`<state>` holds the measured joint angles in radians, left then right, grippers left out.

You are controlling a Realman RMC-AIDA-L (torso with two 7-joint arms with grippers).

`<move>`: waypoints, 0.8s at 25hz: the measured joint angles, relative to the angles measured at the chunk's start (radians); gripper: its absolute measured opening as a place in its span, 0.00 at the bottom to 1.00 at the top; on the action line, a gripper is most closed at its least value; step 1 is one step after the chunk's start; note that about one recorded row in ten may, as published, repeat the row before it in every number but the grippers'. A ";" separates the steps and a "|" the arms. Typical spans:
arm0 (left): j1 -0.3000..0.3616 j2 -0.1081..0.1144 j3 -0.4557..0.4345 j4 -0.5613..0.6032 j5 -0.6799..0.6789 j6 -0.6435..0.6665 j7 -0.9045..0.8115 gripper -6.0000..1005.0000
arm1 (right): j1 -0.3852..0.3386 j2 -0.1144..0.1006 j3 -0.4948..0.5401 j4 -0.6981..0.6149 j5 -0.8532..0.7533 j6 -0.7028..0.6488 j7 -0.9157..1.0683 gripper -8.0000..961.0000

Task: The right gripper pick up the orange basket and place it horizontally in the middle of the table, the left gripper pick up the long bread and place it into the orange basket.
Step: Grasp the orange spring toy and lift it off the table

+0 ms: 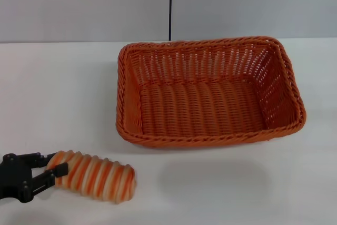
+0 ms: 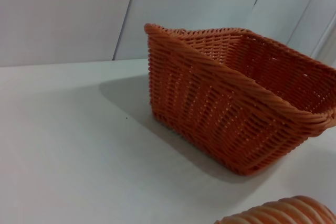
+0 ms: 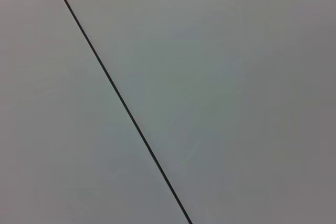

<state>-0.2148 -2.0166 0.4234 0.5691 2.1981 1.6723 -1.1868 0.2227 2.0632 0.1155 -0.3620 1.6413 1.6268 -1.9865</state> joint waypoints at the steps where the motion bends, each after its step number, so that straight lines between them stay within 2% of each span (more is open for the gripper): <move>1: -0.001 0.001 0.000 0.000 -0.001 0.002 -0.001 0.36 | 0.001 0.000 0.001 0.000 0.000 0.000 0.000 0.50; 11: -0.009 0.001 -0.003 0.000 0.003 0.015 -0.003 0.30 | 0.007 0.000 0.003 0.000 0.000 -0.002 0.000 0.50; 13: -0.009 0.001 -0.003 0.000 0.003 0.015 -0.003 0.26 | 0.007 0.000 0.003 0.000 0.001 -0.002 0.000 0.50; 20: -0.010 0.001 -0.003 0.000 0.003 0.018 -0.005 0.23 | 0.009 0.000 0.004 0.000 0.002 -0.002 0.000 0.50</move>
<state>-0.2253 -2.0157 0.4200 0.5691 2.2012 1.6902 -1.1916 0.2314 2.0632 0.1196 -0.3621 1.6430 1.6244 -1.9865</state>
